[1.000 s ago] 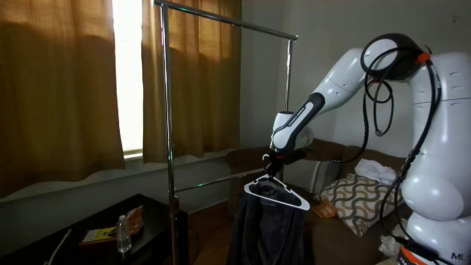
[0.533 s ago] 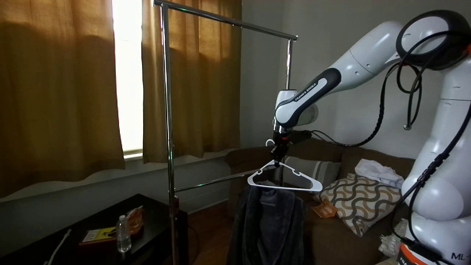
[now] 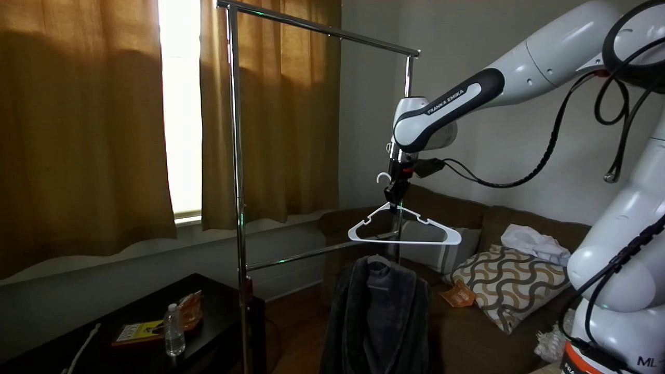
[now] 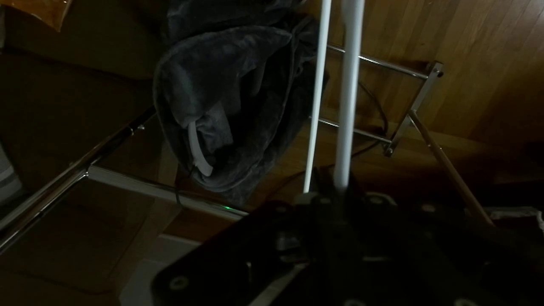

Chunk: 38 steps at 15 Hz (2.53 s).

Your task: Move the white hanger to the top rail

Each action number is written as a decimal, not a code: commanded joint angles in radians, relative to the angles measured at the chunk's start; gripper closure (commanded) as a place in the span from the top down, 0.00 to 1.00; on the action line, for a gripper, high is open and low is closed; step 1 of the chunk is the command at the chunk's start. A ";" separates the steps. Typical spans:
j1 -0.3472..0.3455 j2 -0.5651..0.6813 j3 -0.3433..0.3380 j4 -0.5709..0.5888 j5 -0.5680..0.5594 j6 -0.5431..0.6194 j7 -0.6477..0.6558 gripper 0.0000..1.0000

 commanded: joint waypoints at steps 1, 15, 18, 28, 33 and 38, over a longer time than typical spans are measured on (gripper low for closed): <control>0.002 0.000 -0.002 0.002 -0.001 -0.003 0.000 0.08; -0.008 -0.045 -0.015 0.189 -0.017 -0.073 -0.005 0.02; -0.007 -0.029 -0.011 0.272 -0.017 -0.094 0.006 0.02; -0.007 0.084 0.019 0.617 -0.092 -0.153 0.038 0.02; -0.007 0.051 0.008 0.554 -0.068 -0.119 0.025 0.08; -0.011 0.068 0.016 0.594 -0.096 -0.062 0.071 0.02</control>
